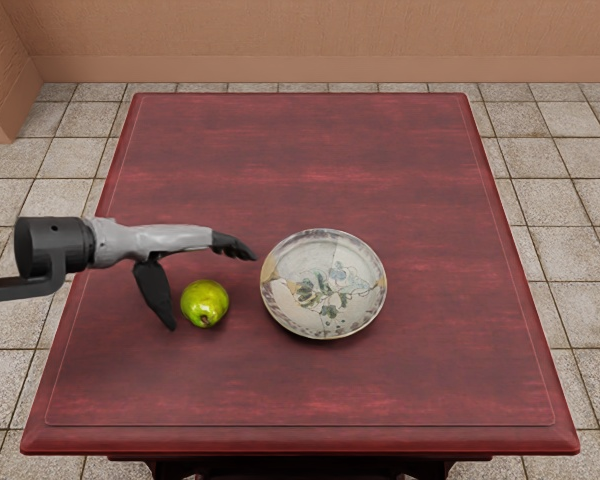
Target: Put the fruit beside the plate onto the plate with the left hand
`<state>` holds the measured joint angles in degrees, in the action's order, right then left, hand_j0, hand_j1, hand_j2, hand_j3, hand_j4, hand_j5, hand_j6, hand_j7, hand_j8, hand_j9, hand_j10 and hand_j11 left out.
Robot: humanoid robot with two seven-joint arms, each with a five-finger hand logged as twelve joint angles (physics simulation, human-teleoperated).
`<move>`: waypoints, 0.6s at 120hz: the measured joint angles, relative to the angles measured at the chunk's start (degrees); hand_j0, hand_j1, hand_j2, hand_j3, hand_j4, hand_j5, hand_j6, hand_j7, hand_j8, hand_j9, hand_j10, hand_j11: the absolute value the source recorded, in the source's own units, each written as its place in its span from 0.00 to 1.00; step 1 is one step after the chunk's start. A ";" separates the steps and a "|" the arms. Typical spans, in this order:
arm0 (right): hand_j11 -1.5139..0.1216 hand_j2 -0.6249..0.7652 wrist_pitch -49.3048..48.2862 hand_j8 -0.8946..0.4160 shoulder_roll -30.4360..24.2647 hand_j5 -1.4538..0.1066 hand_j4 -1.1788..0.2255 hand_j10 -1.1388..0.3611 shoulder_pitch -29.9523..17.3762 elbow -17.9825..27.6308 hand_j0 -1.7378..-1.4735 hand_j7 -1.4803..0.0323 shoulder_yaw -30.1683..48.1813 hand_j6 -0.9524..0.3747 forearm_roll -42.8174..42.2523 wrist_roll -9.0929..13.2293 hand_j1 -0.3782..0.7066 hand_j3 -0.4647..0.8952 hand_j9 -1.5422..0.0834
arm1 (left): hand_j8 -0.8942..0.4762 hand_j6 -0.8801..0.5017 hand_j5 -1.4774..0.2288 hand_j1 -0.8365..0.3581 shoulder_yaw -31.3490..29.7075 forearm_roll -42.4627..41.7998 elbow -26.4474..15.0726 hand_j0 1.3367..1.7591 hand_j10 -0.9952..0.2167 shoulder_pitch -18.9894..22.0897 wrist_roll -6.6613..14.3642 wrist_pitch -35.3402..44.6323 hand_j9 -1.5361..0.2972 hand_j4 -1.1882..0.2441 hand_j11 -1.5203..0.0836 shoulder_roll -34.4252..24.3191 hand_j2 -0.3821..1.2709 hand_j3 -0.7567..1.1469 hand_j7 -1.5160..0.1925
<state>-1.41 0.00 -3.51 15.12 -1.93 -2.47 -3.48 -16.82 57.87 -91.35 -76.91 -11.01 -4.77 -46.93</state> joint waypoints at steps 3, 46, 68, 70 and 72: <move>0.91 0.45 0.00 0.67 0.00 0.91 0.83 0.75 0.00 0.00 0.30 0.96 0.00 0.70 0.00 0.00 0.05 0.34 0.93 | 0.49 0.47 0.70 0.77 0.01 -0.01 0.01 0.76 0.64 0.07 0.19 0.08 0.68 0.67 0.77 0.27 0.26 0.40 0.72; 0.91 0.45 0.00 0.67 0.00 0.91 0.83 0.75 0.00 0.00 0.30 0.96 0.00 0.70 0.01 0.00 0.05 0.34 0.93 | 0.44 0.42 0.64 0.70 -0.47 0.05 0.03 0.76 0.58 0.71 1.13 0.36 0.63 0.63 0.71 1.14 0.27 0.40 0.67; 0.91 0.45 0.00 0.67 0.00 0.91 0.82 0.75 0.00 0.00 0.30 0.96 0.00 0.70 0.01 0.00 0.05 0.34 0.93 | 0.39 0.38 0.59 0.64 -0.78 0.06 0.03 0.76 0.53 0.77 1.91 0.35 0.59 0.58 0.66 1.05 0.28 0.40 0.62; 0.91 0.45 0.00 0.67 0.00 0.91 0.82 0.75 0.00 0.00 0.30 0.96 0.00 0.70 0.01 0.00 0.05 0.34 0.93 | 0.39 0.37 0.59 0.63 -0.79 0.06 0.03 0.76 0.52 0.79 1.94 0.36 0.58 0.58 0.66 1.05 0.28 0.40 0.61; 0.91 0.45 0.00 0.67 0.00 0.91 0.82 0.75 0.00 0.00 0.30 0.96 0.00 0.70 0.01 0.00 0.05 0.34 0.93 | 0.38 0.37 0.59 0.63 -0.80 0.06 0.03 0.76 0.52 0.80 1.96 0.36 0.58 0.57 0.65 1.05 0.28 0.40 0.61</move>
<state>-1.41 0.00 -3.51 15.12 -1.93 -2.46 -3.48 -17.62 57.93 -91.32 -76.11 -9.05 -4.41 -45.88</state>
